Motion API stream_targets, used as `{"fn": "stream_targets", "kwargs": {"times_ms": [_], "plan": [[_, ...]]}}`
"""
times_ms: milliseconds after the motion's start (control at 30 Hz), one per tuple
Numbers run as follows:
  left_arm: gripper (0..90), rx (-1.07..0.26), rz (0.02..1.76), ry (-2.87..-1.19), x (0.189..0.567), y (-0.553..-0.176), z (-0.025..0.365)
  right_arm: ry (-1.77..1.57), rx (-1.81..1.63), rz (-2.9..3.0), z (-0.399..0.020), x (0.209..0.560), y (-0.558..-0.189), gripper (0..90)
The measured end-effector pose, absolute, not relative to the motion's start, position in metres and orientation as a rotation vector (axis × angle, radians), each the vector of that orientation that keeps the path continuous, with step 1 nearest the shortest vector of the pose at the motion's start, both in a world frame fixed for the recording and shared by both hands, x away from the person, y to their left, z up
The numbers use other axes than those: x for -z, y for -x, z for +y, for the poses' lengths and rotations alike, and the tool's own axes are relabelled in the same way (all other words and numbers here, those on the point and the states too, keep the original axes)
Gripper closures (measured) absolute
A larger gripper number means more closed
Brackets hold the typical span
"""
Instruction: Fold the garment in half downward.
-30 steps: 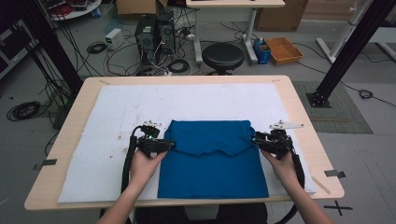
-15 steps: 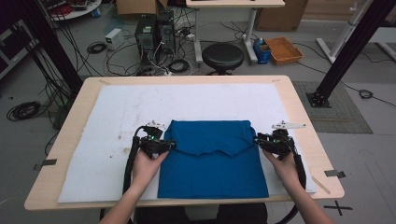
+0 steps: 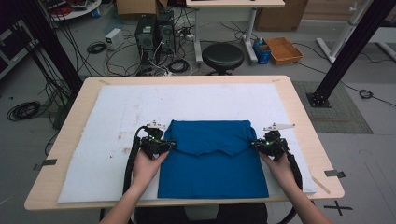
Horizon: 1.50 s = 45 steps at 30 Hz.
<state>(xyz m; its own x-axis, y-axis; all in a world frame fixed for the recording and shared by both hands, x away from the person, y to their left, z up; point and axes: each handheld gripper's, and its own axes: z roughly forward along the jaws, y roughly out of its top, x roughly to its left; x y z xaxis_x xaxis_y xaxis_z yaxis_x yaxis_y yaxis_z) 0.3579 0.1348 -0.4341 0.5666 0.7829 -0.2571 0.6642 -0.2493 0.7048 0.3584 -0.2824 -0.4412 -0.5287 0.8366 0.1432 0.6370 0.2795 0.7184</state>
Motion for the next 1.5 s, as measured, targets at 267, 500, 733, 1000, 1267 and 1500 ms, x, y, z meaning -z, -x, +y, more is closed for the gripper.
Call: {"fn": "stream_targets", "kwargs": {"times_ms": [267, 500, 733, 1000, 1267, 1500], "plan": [[88.9, -0.190, 1.132, -1.950, 0.421, -0.351, 0.142, -1.338, -1.153, 2.271, -0.286, 0.428, -0.351, 86.9], [89.1, -0.190, 1.105, -1.957, 0.413, -0.344, 0.144, -1.296, -1.164, 2.284, -0.285, 0.418, -0.339, 86.9], [89.1, -0.184, 1.057, -1.974, 0.401, -0.323, 0.151, -1.258, -1.186, 2.304, -0.286, 0.409, -0.321, 86.9], [89.1, -0.134, 1.008, -1.985, 0.396, -0.278, 0.162, -1.199, -1.215, 2.336, -0.293, 0.401, -0.278, 86.9], [89.1, -0.094, 0.983, -2.037, 0.398, -0.242, 0.165, -1.129, -1.184, 2.374, -0.291, 0.403, -0.237, 86.9], [89.1, -0.068, 0.987, -2.082, 0.408, -0.230, 0.165, -1.080, -1.129, 2.405, -0.287, 0.410, -0.218, 86.9]]}}
